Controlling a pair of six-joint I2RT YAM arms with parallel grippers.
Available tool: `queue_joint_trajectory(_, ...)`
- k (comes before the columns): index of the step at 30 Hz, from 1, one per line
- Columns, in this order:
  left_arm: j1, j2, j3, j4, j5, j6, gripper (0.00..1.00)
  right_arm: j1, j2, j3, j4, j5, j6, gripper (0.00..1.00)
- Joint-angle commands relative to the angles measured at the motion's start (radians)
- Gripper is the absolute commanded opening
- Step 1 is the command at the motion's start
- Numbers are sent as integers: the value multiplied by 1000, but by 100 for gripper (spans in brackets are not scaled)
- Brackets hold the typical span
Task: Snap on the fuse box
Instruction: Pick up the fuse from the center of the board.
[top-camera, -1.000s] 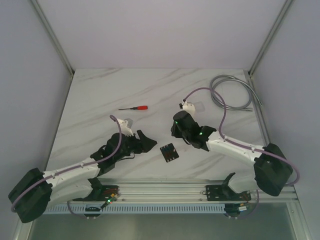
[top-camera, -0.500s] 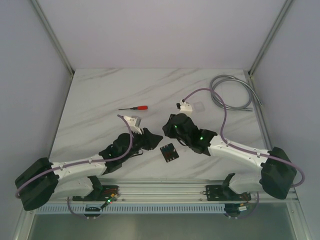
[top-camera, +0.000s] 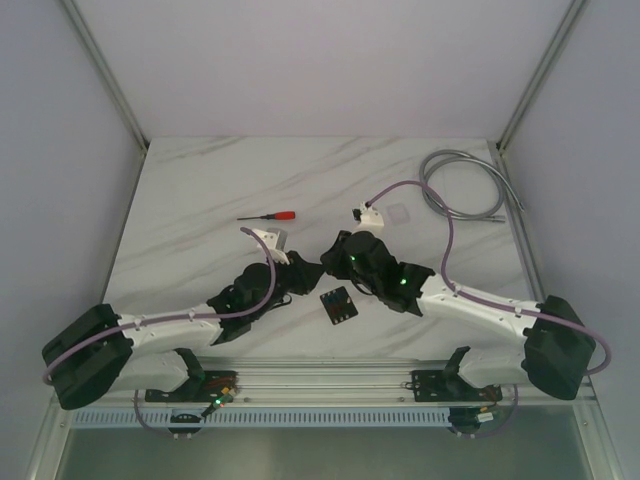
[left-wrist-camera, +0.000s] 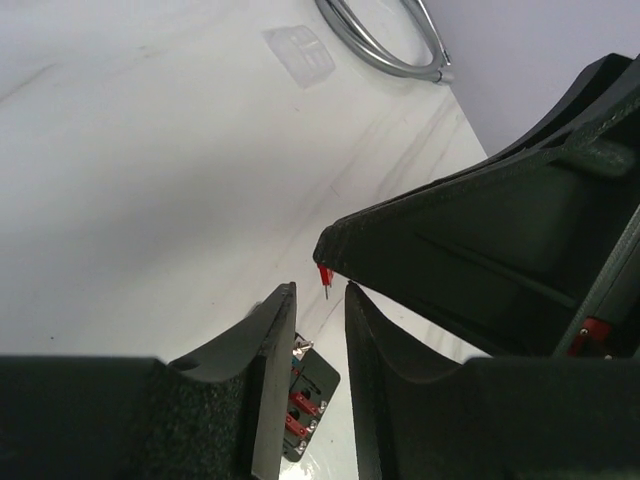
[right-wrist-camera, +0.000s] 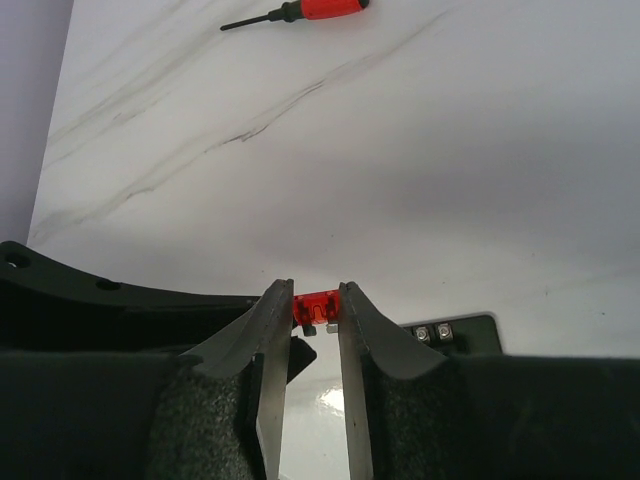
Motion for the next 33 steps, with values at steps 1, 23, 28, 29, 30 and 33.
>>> queue_joint_trajectory(1,-6,12,32,76,-11,22,35,10,-23,-19,46,5,28,29)
queue_joint_trajectory(23,-2,-77,6,18,24,171,0,10,-181,-85,100,17,-94,55)
queue_joint_trajectory(28,13,-156,20,-43,194,313,0,-59,-320,-109,96,-165,-317,56)
queue_joint_trajectory(29,16,-167,28,-61,232,337,0,-74,-347,-114,95,-238,-352,56)
queue_joint_trajectory(30,18,-179,35,-80,269,355,0,-99,-370,-117,94,-293,-388,55)
queue_joint_trajectory(33,19,-216,59,-127,384,407,0,-141,-426,-112,68,-482,-499,55)
